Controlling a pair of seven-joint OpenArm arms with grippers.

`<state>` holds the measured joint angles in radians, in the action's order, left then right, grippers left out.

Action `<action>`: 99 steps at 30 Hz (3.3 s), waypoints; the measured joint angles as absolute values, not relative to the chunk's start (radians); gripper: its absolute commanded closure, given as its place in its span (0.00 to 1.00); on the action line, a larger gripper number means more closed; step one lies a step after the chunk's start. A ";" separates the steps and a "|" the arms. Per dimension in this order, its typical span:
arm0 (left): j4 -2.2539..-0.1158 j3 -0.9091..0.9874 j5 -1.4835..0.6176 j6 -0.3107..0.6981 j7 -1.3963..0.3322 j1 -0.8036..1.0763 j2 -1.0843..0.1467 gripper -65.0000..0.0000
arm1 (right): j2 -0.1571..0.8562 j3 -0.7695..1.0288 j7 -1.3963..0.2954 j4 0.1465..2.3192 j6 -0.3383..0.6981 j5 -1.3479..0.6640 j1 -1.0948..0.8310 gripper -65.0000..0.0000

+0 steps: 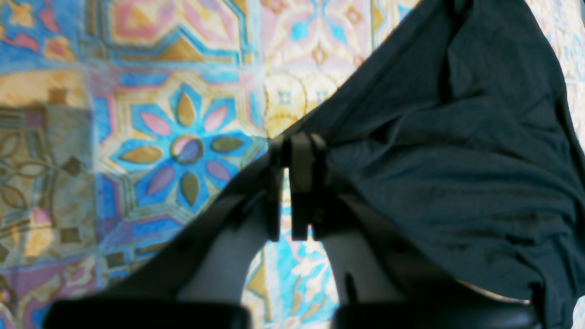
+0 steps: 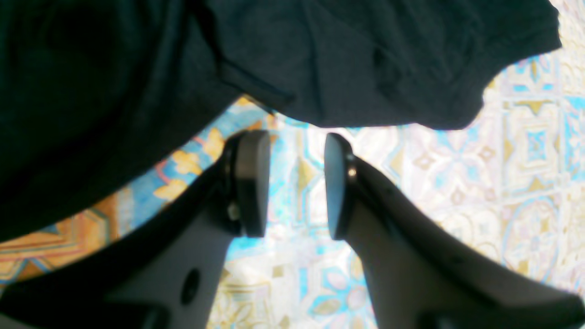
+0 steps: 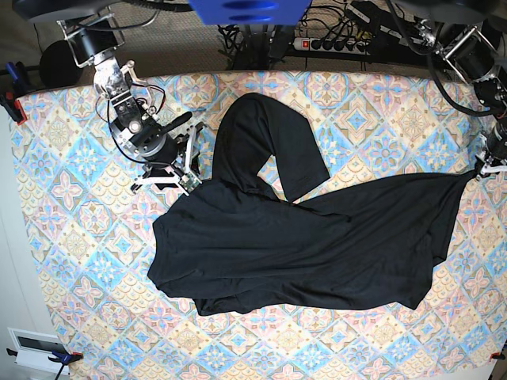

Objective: Layout the t-shirt on the table in an organized manner, then fold the t-shirt properly
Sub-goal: 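Drag the shirt edge with the left gripper outward, stretching it, then pull the shirt end with the right gripper away from the left gripper, then release with the left gripper and grasp the shirt side edge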

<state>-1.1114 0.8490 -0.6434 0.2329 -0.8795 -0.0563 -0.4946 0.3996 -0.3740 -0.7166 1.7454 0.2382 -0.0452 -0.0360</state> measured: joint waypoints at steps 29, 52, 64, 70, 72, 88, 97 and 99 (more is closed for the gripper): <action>-1.110 0.847 -0.598 0.237 -0.831 -0.026 -0.482 0.73 | 0.382 -0.120 -0.827 1.515 0.234 -0.591 0.173 0.56; -1.110 0.797 -0.598 0.237 -0.827 -0.031 -0.482 0.73 | 0.303 -0.097 -0.775 1.011 0.224 -0.669 0.370 0.55; -1.110 0.796 -0.595 0.237 -0.830 -0.061 -0.482 0.73 | 0.266 -0.098 -0.763 1.010 0.227 -0.670 0.368 0.70; -1.110 0.738 -0.595 0.237 -0.825 -0.064 -0.484 0.73 | 0.259 -0.075 -0.748 1.004 0.232 -0.670 0.358 1.00; -1.110 0.735 -0.600 0.240 -0.828 -0.065 -0.476 0.73 | 0.253 -0.029 -0.750 0.999 0.236 -0.675 0.354 1.00; -1.110 0.645 -0.573 0.229 -0.826 -0.123 -0.479 0.73 | 0.422 0.323 -0.880 1.162 0.229 -0.659 0.270 1.00; -1.108 0.374 -0.586 0.234 -0.722 -0.260 -0.421 0.73 | 0.473 0.324 -0.866 1.170 0.228 -0.660 0.277 1.00; -1.087 0.313 -0.583 0.231 -0.677 -0.304 -0.403 0.73 | 0.468 0.324 -0.877 1.168 0.230 -0.660 0.274 1.00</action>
